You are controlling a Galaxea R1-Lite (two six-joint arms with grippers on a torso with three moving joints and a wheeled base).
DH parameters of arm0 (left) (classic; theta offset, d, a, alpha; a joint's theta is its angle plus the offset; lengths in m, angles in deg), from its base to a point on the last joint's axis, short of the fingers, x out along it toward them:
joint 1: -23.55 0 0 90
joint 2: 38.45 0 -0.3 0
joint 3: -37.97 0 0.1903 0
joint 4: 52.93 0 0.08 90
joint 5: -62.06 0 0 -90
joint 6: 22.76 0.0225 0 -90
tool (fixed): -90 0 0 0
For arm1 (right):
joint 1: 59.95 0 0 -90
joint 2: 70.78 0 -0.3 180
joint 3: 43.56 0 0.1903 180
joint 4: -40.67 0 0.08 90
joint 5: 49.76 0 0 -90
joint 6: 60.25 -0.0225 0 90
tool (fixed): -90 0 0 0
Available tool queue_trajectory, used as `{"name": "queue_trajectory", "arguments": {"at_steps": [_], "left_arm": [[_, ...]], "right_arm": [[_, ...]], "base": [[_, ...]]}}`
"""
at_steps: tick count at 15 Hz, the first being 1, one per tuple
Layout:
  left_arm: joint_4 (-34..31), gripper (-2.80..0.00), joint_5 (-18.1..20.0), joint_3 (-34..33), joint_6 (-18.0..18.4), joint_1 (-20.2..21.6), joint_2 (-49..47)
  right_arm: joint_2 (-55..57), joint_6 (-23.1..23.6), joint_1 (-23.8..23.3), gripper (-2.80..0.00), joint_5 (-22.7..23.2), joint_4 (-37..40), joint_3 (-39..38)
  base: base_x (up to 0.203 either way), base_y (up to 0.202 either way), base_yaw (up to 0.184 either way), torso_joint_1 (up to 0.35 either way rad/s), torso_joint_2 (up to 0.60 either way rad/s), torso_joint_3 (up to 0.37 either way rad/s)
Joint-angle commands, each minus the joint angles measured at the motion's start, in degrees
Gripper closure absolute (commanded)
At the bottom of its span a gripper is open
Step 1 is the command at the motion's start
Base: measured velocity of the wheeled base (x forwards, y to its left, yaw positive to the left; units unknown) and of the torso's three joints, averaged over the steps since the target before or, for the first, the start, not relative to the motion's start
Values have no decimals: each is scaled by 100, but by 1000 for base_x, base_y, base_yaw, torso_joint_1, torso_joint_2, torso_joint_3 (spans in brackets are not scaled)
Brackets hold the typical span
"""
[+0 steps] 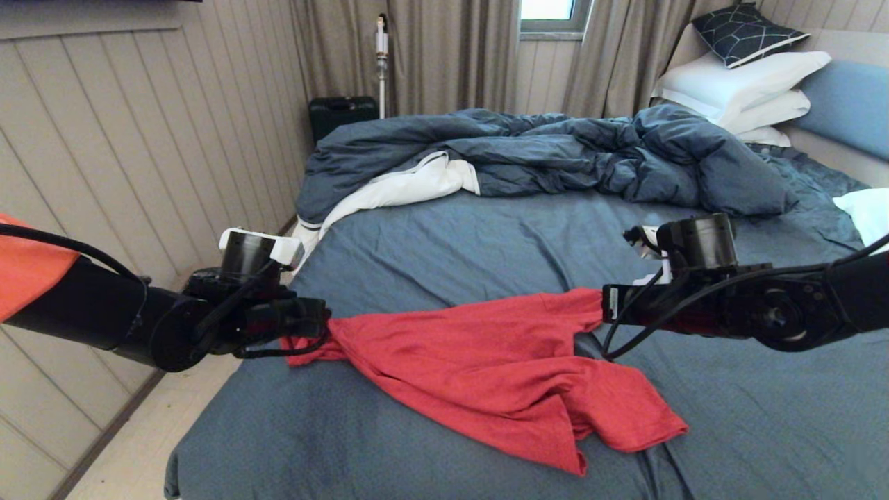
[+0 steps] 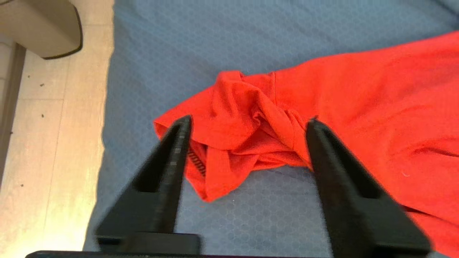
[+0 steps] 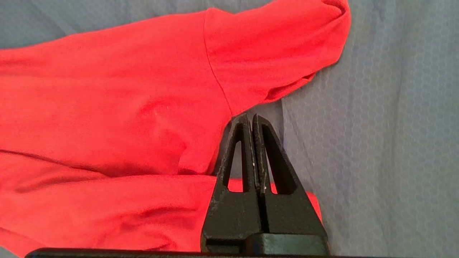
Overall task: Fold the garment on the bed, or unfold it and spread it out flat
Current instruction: Unford the red T-shirt
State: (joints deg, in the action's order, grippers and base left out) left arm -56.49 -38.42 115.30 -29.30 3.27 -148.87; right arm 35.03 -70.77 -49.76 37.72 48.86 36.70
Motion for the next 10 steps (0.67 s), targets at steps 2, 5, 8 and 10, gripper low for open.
{"name": "queue_trajectory", "arguments": {"at_steps": [2,5,8,10], "left_arm": [[-60,-280,-1,-342,-20,-139,200],[8,-280,-56,-1121,-64,-1084,155],[94,-280,-212,-1285,-427,-1917,117],[56,-280,-254,-1054,-549,-2294,-135]], "right_arm": [[36,-8,24,0,20,43,29],[115,-34,298,0,25,137,3],[200,-57,291,0,23,519,286],[256,-64,255,0,15,612,430]], "base": [[0,0,0,0,0,0],[0,0,0,0,0,0],[0,0,0,0,0,0],[0,0,0,0,0,0]]}}
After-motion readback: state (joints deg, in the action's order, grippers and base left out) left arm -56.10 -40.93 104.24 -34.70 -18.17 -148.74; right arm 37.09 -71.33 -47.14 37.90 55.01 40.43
